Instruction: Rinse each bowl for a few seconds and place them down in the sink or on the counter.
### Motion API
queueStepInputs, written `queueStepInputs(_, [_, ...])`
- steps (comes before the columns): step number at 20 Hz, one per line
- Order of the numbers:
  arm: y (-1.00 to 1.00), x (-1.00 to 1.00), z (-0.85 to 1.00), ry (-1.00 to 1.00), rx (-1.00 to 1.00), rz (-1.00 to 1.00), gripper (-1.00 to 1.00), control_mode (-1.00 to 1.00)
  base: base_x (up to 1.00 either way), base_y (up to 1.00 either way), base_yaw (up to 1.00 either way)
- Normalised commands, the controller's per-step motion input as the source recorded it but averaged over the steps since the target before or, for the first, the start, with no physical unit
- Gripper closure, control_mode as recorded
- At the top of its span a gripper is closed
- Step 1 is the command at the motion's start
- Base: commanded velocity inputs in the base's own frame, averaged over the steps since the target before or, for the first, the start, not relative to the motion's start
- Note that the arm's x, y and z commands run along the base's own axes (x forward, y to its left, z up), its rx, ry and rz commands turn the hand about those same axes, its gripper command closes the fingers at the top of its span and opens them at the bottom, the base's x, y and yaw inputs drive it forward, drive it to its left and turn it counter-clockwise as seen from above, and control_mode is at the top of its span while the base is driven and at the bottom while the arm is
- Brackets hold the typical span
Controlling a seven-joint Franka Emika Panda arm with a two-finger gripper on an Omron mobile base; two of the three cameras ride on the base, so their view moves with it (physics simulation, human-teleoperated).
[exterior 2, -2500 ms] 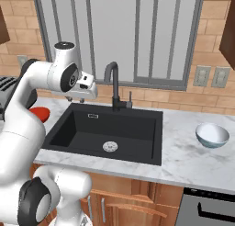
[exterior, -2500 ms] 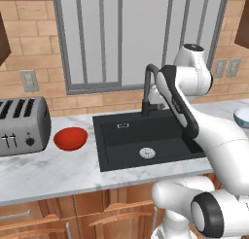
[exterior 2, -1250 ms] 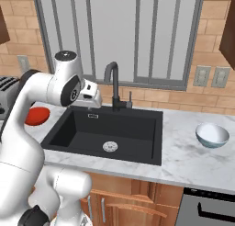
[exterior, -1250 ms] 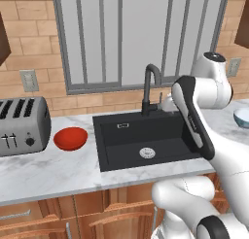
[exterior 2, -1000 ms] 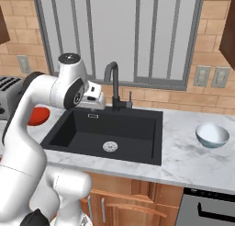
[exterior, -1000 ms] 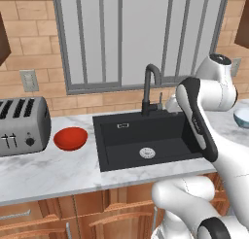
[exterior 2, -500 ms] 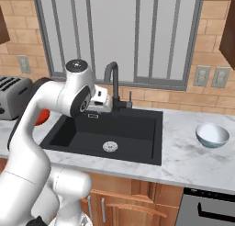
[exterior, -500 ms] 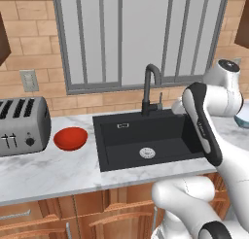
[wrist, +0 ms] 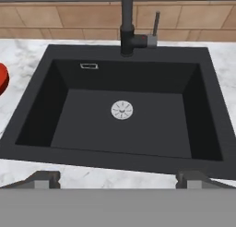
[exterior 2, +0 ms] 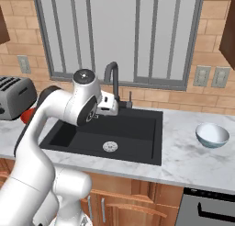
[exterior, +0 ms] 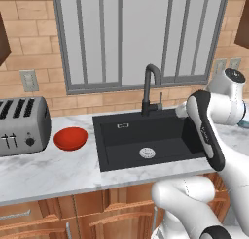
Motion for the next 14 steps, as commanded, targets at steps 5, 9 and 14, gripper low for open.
queueStepInputs(5, [-0.20,0.16,-0.08,-0.05,0.00,0.04,-1.00,-1.00,0.00,0.00,0.00])
queueStepInputs(9, [-0.21,0.19,-0.07,-0.05,0.01,0.04,-1.00,-1.00,0.00,0.00,0.00])
queueStepInputs(14, [-0.18,0.21,-0.07,-0.04,0.01,0.04,-1.00,-1.00,0.00,0.00,0.00])
